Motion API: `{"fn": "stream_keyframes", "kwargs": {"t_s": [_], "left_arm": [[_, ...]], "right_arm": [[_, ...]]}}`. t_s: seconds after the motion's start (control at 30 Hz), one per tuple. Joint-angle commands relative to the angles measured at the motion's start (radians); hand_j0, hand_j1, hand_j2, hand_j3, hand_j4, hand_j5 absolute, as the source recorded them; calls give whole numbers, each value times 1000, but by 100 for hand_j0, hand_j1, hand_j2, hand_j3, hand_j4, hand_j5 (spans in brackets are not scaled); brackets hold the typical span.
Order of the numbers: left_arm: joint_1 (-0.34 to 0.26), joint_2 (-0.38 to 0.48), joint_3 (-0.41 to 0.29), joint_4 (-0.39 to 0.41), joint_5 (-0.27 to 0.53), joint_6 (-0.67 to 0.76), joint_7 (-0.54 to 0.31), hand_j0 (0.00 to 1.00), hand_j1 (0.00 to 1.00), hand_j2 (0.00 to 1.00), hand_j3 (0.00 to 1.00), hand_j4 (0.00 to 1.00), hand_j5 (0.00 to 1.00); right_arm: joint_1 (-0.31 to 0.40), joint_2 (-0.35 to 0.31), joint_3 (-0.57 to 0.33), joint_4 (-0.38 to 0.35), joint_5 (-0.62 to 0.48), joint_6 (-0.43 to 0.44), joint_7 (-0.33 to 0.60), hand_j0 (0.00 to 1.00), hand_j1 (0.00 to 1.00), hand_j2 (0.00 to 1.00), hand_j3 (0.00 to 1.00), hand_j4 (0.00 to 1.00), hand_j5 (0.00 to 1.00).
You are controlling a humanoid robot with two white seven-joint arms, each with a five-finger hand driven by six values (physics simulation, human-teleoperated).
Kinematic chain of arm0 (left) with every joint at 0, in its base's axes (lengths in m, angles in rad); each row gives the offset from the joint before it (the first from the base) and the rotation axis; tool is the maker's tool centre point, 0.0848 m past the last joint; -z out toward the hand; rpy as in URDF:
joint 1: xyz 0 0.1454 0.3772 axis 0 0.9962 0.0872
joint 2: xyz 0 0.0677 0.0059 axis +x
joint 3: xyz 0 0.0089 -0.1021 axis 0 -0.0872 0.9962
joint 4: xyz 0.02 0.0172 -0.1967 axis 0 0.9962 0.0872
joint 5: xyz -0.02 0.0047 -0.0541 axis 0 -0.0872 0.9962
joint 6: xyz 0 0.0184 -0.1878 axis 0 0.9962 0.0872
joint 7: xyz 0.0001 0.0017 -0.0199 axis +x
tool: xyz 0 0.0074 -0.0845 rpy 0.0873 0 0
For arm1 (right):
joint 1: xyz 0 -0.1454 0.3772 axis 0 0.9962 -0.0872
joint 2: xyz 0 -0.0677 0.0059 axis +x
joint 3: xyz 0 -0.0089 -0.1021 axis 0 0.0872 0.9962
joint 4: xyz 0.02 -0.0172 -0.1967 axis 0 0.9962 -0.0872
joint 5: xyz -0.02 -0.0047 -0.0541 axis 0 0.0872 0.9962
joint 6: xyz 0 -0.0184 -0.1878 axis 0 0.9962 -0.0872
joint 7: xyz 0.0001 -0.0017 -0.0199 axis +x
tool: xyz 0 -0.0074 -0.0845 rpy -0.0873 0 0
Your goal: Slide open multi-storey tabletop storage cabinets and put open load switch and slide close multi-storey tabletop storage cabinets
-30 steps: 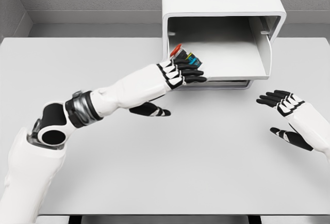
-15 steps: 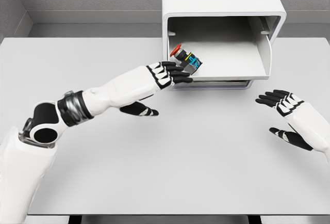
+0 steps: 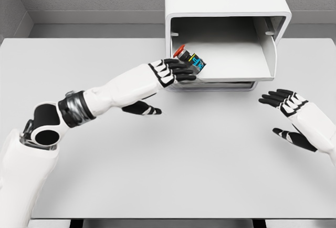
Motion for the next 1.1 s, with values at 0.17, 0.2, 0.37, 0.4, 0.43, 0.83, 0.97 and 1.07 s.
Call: {"fn": "stream_keyframes", "kwargs": {"t_s": [0.17, 0.2, 0.37, 0.4, 0.43, 0.83, 0.97, 1.07], "left_arm": [[57, 107, 142, 10, 99, 3, 1, 100, 100, 100, 100, 100, 100], [81, 130, 193, 14, 124, 3, 1, 100, 100, 100, 100, 100, 100], [132, 158, 363, 99, 133, 3, 1, 100, 100, 100, 100, 100, 100], [133, 159, 383, 138, 133, 3, 1, 100, 100, 100, 100, 100, 100], [135, 159, 395, 161, 131, 3, 1, 100, 100, 100, 100, 100, 100], [190, 159, 432, 223, 128, 3, 1, 100, 100, 100, 100, 100, 100], [192, 159, 432, 224, 128, 3, 1, 100, 100, 100, 100, 100, 100], [198, 159, 443, 238, 127, 3, 1, 100, 100, 100, 100, 100, 100]], "right_arm": [[-31, -2, 30, -1, -7, -1, -1, 79, 79, 79, 79, 79, 79], [-55, -3, 47, -1, -7, -1, 1, 78, 78, 78, 78, 78, 78], [-81, -3, 81, -1, -7, -1, -1, 75, 75, 75, 75, 75, 75], [-81, -3, 84, -1, -7, -1, -1, 72, 72, 72, 72, 72, 72], [-87, -3, 88, -1, -7, -1, 1, 72, 72, 72, 72, 72, 72], [-204, -3, 205, -1, -5, -1, 4, 72, 72, 72, 72, 72, 72], [-236, 1, 235, 4, -4, -1, 4, 73, 73, 73, 73, 73, 73], [-236, 14, 239, 6, -2, -1, 5, 73, 73, 73, 73, 73, 73]]}}
